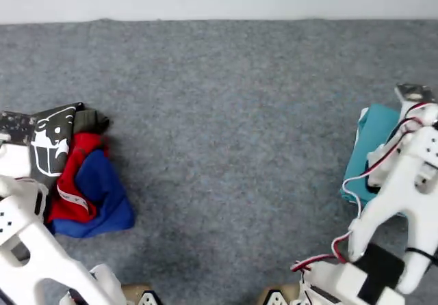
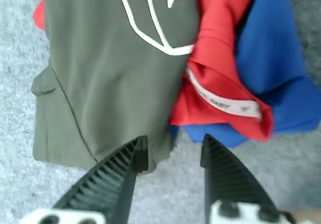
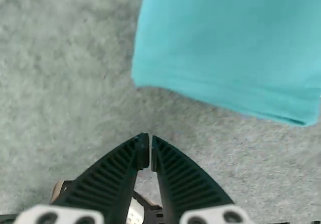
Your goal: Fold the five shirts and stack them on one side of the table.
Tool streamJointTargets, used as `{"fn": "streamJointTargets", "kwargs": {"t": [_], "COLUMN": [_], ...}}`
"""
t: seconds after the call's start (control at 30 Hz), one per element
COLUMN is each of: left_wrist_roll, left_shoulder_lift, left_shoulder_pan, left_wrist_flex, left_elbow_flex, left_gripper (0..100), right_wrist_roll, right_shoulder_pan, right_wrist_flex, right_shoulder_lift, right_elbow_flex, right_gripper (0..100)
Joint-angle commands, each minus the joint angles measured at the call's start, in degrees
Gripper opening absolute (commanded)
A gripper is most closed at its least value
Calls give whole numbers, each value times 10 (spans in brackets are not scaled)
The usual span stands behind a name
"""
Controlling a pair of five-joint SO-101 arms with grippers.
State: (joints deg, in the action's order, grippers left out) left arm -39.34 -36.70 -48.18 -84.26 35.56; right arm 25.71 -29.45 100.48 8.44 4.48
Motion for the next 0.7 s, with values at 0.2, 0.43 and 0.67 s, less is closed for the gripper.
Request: {"fn": "streamJointTargets", "kwargs": {"t": [0.2,0.43,0.67], "left_wrist_roll": [-128,-200,-210], "left_shoulder_lift": [-8,-7,95], "left_shoulder_pan": [-88,-136,-139], "left_wrist_flex": [166,258,292], "left_elbow_flex": [137,192,197], "left_gripper": [201,201,201], "right_wrist_roll": [-5,-5,-5], "right_shoulder_pan": [13,14,14], "right_wrist_flex": [23,23,23], "right_shoulder_lift": [79,89,89], "right_elbow_flex": [63,105,122], "right_gripper": [9,9,9]}}
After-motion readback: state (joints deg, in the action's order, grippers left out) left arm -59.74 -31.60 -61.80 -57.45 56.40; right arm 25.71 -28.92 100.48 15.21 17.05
